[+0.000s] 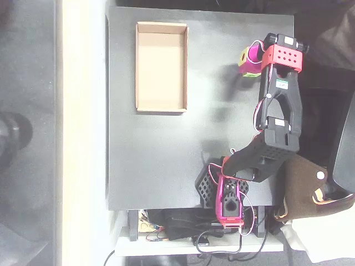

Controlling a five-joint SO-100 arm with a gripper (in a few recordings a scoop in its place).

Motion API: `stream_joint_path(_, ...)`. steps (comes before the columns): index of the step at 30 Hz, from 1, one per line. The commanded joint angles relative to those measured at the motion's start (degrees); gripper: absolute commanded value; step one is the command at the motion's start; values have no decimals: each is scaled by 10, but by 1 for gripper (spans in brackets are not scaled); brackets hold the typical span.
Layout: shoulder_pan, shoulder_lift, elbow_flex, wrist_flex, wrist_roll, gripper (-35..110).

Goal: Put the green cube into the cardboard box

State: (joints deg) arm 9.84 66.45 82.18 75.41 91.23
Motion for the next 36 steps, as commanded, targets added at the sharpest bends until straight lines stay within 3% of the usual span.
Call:
stream_joint_path(1, 3, 6, -11, -28, 62, 28)
stream_joint_path(22, -3, -5, -1, -60, 67, 27)
stream_joint_path(31, 4, -4, -4, -53, 63, 6)
stream_joint_path(36, 4, 2, -4, -53, 63, 3)
